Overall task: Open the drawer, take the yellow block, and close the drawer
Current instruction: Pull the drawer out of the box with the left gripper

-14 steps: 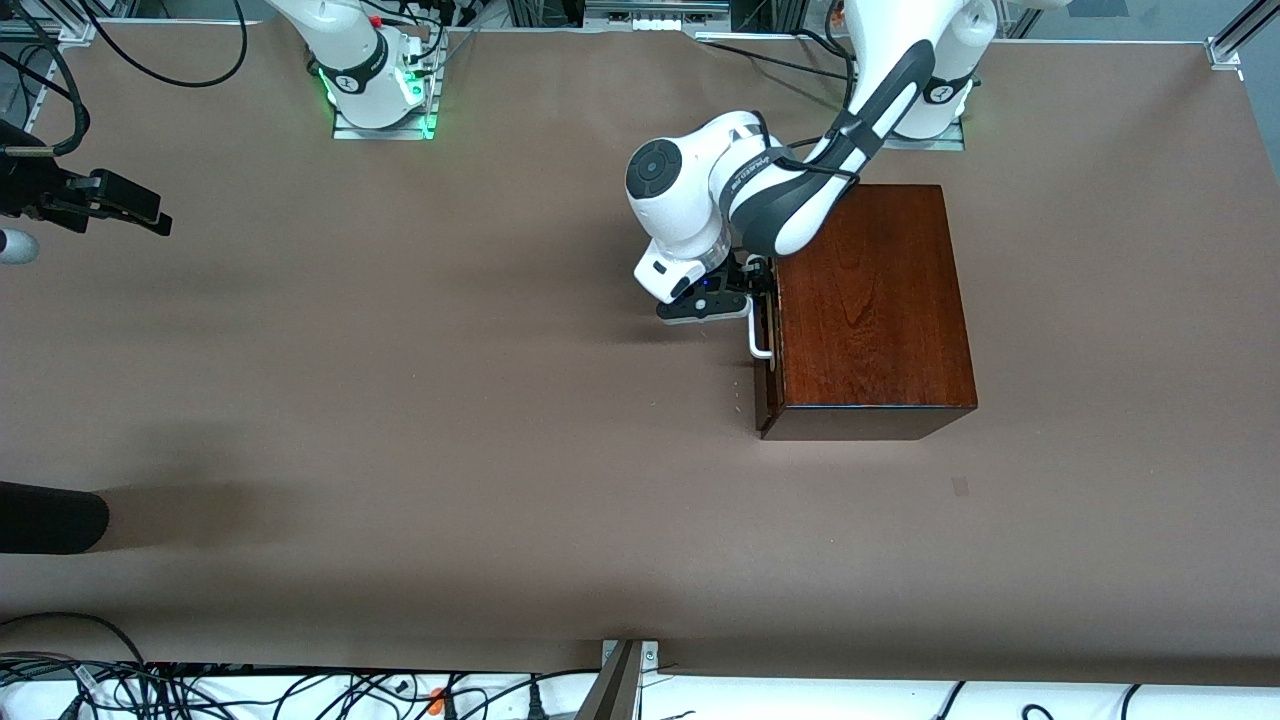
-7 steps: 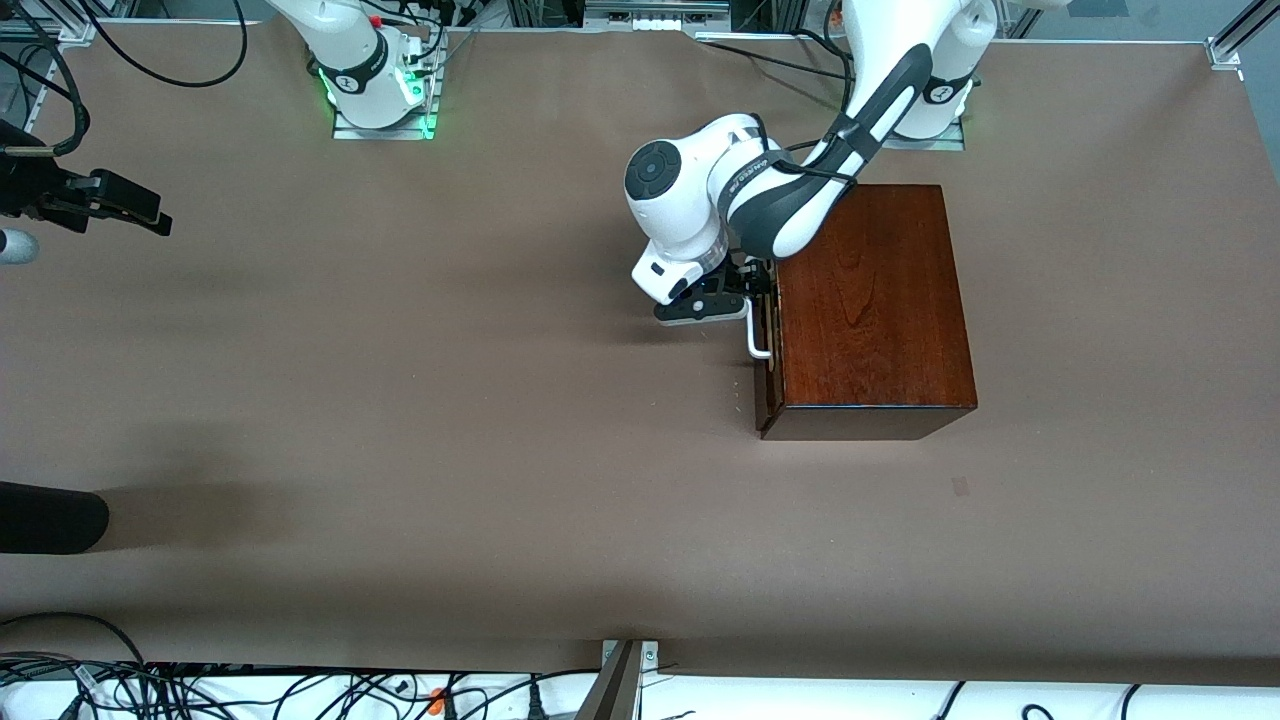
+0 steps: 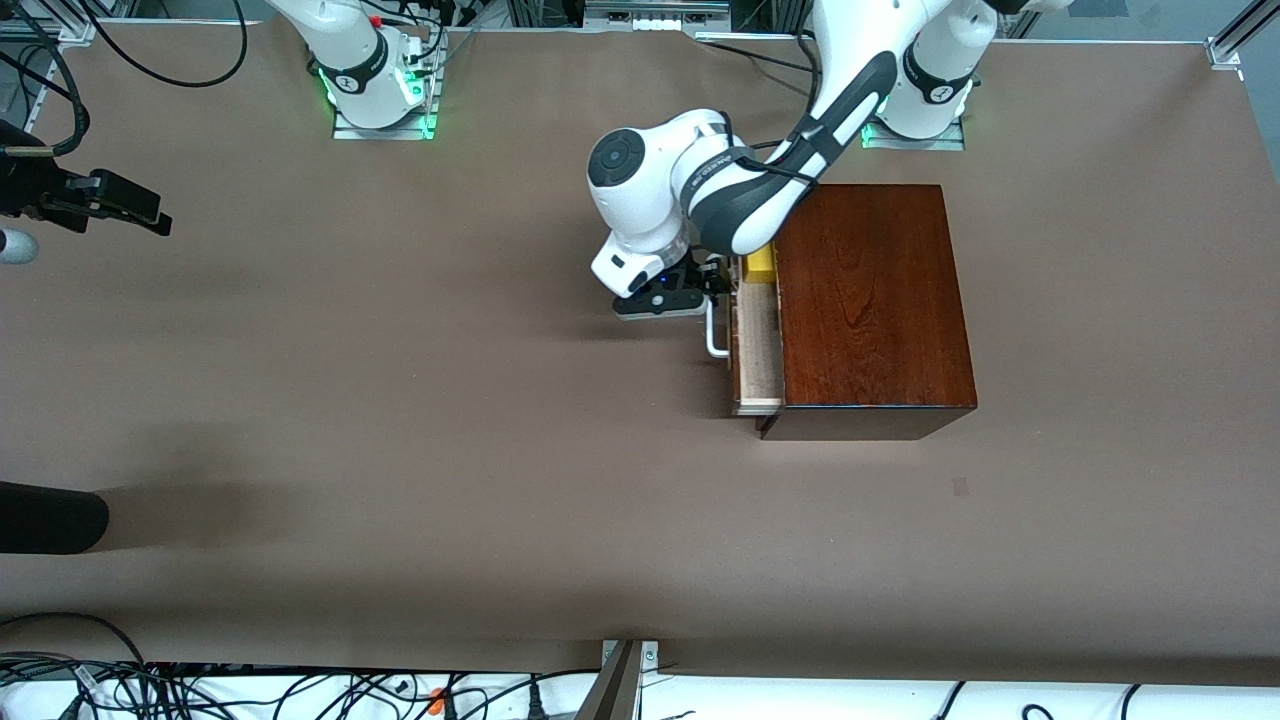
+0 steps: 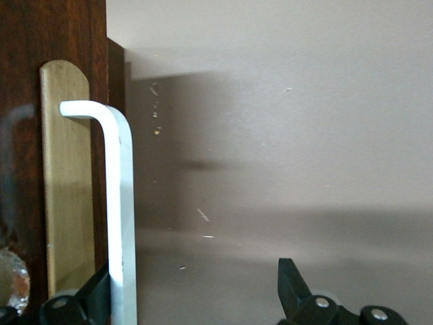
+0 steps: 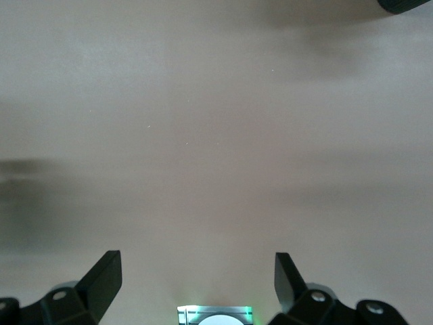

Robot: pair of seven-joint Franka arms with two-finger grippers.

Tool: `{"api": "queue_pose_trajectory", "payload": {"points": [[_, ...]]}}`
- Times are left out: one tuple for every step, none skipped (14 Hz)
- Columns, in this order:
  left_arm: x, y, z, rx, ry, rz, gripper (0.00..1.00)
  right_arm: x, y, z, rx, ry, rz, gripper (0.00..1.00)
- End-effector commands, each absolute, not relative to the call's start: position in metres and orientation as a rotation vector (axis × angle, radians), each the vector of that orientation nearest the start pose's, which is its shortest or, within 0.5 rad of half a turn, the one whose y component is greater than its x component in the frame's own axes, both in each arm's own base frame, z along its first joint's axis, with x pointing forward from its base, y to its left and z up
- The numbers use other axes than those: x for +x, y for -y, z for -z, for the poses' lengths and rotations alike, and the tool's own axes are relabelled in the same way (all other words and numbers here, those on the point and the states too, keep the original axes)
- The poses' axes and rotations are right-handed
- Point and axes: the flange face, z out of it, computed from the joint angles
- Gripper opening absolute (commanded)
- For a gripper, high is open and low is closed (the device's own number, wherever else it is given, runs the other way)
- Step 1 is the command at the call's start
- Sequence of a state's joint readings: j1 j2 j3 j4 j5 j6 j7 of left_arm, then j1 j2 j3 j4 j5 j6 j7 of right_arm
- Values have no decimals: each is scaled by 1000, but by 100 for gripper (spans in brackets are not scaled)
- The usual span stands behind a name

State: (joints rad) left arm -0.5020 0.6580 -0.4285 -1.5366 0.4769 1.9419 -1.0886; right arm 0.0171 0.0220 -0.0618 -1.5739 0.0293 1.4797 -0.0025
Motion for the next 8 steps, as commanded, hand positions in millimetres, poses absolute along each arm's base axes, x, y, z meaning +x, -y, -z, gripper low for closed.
{"api": "queue_pose_trajectory", "payload": {"points": [[461,526,-281,-2953,24,7,100,550,21,-609,-3102,-64,-180,100],[461,532,-282,-2965,20,8,100,550,21,-609,-3102,-64,-180,100],[461,541,-283,-2977,15,14,100,550,22,-609,-3102,-67,-180,100],[461,546,-282,-2986,14,13,100,550,21,-609,-3102,-64,-180,100],[461,553,-283,-3001,16,6,100,550,22,-609,-3102,-67,-180,100],[462,557,-285,-3010,18,11,100,550,22,-609,-3102,-67,-180,100],[463,559,-285,-3017,20,14,100,550,23,-609,-3102,-69,-180,100],[461,564,-286,-3024,13,14,100,550,22,-609,-3105,-67,-180,100]]}}
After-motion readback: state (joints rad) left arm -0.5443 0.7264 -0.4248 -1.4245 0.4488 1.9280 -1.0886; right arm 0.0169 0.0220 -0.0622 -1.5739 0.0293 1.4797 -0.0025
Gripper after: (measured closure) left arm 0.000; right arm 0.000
